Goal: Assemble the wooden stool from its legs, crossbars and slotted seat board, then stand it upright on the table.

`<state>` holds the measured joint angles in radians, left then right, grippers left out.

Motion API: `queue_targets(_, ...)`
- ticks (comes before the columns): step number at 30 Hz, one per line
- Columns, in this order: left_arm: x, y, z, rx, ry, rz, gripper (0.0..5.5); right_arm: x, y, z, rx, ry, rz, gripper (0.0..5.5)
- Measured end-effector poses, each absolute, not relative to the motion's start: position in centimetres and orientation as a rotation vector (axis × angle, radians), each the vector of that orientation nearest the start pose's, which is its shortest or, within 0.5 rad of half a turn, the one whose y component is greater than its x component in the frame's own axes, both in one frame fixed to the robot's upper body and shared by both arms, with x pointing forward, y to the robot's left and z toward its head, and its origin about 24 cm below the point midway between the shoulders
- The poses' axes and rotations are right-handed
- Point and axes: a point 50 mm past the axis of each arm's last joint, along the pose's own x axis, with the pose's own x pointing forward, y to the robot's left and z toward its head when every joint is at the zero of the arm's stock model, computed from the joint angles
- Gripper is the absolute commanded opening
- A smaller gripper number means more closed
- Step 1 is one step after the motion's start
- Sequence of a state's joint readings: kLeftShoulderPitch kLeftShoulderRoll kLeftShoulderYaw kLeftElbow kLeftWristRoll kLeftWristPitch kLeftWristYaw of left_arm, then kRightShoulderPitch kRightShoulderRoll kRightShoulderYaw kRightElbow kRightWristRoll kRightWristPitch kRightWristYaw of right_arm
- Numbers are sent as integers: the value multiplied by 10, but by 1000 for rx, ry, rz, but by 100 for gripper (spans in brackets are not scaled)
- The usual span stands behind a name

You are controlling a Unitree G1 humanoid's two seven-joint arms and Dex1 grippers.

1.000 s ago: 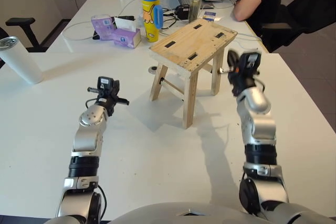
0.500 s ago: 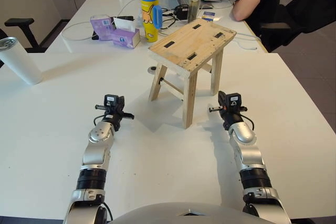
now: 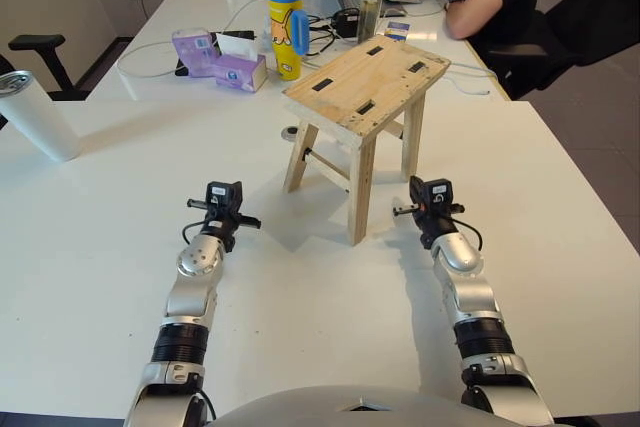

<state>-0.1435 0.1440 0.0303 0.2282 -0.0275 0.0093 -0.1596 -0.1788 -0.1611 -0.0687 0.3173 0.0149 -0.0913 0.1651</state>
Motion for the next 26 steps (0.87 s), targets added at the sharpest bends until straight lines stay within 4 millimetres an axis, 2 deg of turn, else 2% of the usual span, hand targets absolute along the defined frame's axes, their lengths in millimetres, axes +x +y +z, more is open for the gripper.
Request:
queue_targets(13,279,168,25,99,83,-127,2,284,-186,19,-159,94,132,0)
queue_targets(23,279,169,26,100,68,-112,2,286,-186,24,-177,44,137,0)
queue_targets(26,279,169,26,100,68,-111,2,292,-193,33,-210,6,70,0)
